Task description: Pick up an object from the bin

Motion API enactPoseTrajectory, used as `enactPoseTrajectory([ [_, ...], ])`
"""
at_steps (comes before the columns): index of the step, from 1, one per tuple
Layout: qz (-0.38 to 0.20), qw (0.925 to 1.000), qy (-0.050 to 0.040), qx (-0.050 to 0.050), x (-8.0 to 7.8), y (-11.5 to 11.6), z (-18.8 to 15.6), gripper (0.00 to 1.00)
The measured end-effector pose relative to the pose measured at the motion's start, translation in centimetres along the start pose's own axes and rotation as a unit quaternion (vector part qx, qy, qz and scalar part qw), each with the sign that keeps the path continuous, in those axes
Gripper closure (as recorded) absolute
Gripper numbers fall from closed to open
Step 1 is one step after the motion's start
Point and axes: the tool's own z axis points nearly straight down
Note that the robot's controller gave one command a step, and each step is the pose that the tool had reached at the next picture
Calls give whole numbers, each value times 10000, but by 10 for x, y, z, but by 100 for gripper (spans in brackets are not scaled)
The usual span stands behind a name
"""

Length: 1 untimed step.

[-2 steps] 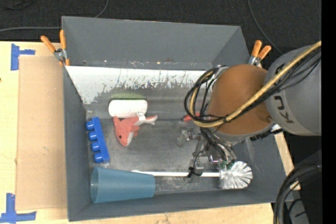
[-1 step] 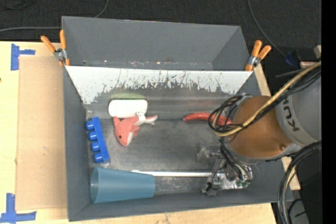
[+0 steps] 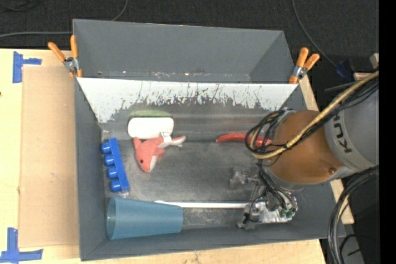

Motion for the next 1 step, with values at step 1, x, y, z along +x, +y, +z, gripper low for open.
enactPoseTrajectory([
  [1, 200, 9998, -16, 16, 3, 0, -1, 0],
])
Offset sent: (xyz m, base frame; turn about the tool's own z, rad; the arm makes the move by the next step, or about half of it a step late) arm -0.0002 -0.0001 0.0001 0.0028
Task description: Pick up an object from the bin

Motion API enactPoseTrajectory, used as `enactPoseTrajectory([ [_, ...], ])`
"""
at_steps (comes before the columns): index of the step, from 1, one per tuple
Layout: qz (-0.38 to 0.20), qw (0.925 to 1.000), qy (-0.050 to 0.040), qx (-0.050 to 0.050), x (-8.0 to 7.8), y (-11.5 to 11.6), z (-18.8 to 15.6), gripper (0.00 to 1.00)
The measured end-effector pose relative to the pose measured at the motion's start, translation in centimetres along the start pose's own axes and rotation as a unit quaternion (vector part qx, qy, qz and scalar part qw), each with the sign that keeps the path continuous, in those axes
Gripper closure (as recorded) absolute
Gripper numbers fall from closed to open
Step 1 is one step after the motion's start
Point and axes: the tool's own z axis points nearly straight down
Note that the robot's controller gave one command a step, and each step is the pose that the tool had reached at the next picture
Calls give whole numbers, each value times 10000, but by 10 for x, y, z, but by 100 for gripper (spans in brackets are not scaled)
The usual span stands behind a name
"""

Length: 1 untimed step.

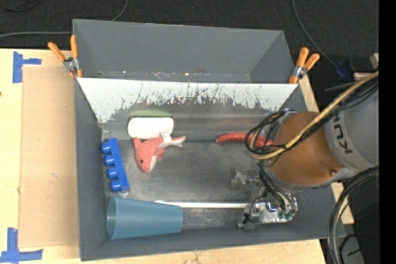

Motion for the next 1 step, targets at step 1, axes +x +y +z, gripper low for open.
enactPoseTrajectory([
  [1, -177, 9998, 5, -18, -4, 1, 1, 0],
])
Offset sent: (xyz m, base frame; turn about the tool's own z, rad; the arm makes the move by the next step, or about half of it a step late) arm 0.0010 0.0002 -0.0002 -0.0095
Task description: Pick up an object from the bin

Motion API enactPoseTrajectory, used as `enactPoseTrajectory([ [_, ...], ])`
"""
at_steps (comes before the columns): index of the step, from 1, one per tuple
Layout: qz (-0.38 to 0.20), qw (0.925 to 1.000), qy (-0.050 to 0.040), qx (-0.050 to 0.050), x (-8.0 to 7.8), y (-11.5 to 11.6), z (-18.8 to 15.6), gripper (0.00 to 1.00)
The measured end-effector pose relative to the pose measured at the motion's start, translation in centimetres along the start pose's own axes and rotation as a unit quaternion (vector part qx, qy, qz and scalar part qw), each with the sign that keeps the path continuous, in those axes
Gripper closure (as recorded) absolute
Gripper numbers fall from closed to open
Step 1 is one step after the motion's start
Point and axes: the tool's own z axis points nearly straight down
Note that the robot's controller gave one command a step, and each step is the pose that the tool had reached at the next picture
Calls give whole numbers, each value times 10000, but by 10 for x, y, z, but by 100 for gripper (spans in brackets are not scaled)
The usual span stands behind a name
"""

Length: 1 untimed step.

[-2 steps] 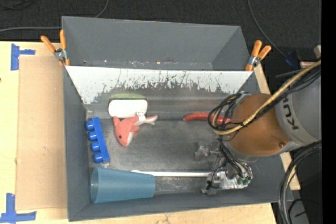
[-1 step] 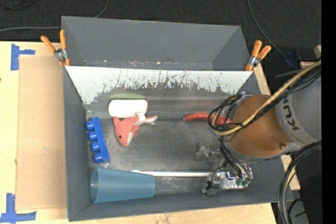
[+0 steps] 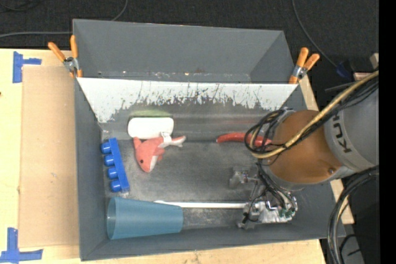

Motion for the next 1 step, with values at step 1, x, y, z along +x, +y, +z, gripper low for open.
enactPoseTrajectory([
  [1, 123, 9999, 13, 10, 3, -1, 0, 100],
])
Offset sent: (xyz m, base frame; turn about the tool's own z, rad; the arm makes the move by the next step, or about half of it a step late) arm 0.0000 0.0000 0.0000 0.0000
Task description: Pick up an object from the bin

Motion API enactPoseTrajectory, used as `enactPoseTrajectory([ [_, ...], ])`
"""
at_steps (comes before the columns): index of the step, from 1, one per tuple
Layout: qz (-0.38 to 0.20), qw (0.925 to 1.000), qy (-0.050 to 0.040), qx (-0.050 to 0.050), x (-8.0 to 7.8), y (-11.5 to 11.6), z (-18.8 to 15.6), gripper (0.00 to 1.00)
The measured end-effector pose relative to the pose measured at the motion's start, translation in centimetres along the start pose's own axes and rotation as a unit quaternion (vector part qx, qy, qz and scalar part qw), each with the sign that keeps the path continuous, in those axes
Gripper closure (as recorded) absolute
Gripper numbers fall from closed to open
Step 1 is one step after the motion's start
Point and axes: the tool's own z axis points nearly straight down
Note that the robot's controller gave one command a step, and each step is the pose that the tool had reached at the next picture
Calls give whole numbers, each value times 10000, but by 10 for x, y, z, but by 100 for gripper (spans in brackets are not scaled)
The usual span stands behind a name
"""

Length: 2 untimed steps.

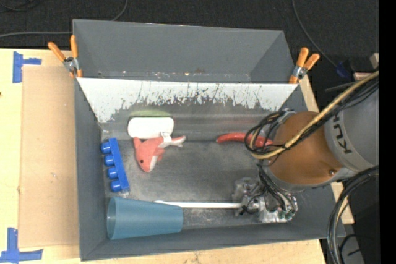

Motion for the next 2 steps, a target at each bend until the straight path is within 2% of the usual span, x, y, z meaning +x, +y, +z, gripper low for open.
enactPoseTrajectory([
  [1, 3, 10000, -1, 0, 0, 0, 0, 100],
  [2, 3, 10000, 18, -1, 1, 0, -20, 100],
])
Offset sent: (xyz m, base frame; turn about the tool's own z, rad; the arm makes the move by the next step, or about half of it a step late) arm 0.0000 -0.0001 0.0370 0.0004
